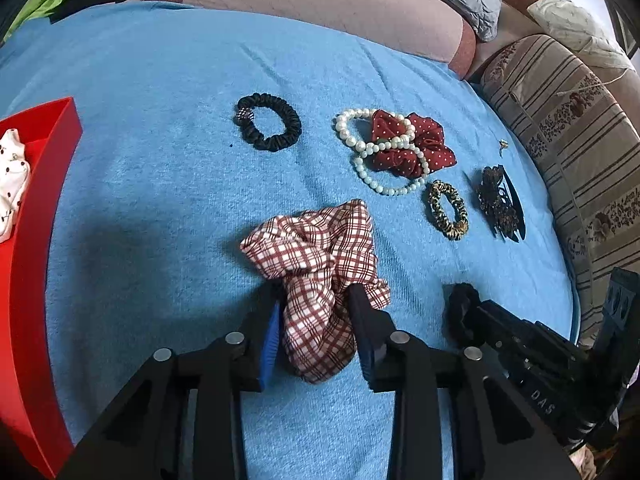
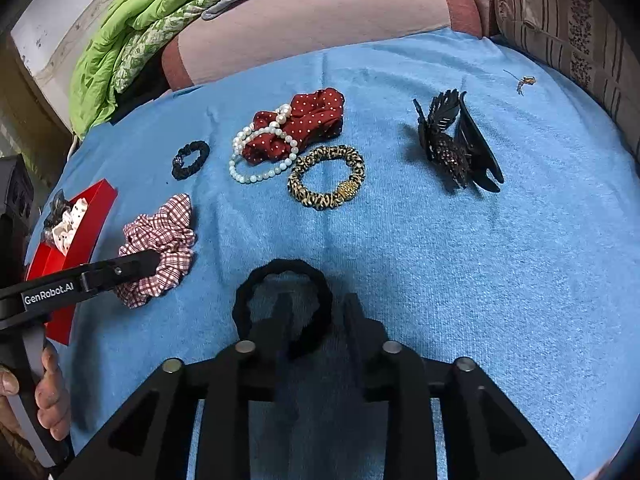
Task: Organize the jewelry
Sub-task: 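Carry the plaid scrunchie and black hair tie into the red tray and release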
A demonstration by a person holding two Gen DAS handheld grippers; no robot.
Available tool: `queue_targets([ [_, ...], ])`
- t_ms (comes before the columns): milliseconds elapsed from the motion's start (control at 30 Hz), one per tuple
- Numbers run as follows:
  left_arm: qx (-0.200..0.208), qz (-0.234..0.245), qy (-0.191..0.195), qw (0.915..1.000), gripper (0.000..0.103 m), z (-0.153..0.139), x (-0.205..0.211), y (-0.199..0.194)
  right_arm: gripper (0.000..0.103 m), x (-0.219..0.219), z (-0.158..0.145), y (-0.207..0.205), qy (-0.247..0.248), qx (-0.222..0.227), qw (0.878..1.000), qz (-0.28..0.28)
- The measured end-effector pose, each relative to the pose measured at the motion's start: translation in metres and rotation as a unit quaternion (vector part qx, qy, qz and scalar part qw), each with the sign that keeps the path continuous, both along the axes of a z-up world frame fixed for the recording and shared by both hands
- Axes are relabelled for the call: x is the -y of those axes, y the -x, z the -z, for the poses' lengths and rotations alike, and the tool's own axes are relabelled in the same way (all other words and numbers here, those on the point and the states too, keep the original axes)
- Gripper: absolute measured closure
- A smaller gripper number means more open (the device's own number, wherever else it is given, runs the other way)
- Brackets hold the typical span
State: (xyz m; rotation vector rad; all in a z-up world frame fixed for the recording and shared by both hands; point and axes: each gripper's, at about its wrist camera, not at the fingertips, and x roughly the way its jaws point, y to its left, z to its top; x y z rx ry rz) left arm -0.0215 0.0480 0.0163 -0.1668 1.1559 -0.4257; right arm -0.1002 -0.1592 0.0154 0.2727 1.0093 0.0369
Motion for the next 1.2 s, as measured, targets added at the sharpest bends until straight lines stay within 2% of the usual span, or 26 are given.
queue_targets([
  [167,0.005,-0.001,-0.010,0.9999,0.068,0.000,0.007,-0.002,0.068,-0.010,0.002,-0.003,0.027,0.007,1.000,-0.005],
  [233,0.002,0.002,-0.013,0.9999,0.091,-0.001,0.008,-0.001,0.068,-0.013,0.002,-0.004,0.036,0.010,0.999,-0.009],
  [267,-0.007,0.007,-0.007,0.9999,0.095,-0.001,0.008,-0.001,0.072,-0.014,0.002,-0.004,0.041,0.013,0.999,-0.010],
  [300,-0.007,0.007,-0.007,0.9999,0.095,-0.002,0.007,0.001,0.088,-0.014,0.001,-0.004,0.043,0.013,0.999,-0.013],
  [333,-0.002,0.007,-0.010,0.9999,0.095,-0.005,0.006,0.004,0.094,-0.014,0.001,-0.004,0.040,0.012,0.999,-0.014],
  [433,0.015,0.007,-0.015,0.9998,0.095,-0.018,0.002,0.015,0.094,-0.013,-0.006,-0.001,0.022,0.019,1.000,-0.013],
  [600,0.047,0.006,-0.017,0.9987,0.095,-0.046,-0.008,0.037,0.094,-0.022,-0.024,0.009,0.022,0.038,0.999,-0.019],
  [833,0.104,-0.005,-0.042,0.9937,0.095,-0.083,-0.028,0.074,0.094,-0.040,-0.058,0.025,0.028,0.067,0.997,-0.036],
  [1033,0.139,-0.035,-0.068,0.9872,0.095,-0.103,-0.067,0.099,0.094,-0.066,-0.082,0.033,0.030,0.085,0.994,-0.061],
  [1200,0.152,-0.077,-0.090,0.9812,0.095,-0.112,-0.123,0.111,0.094,-0.095,-0.102,0.031,0.027,0.099,0.990,-0.094],
])
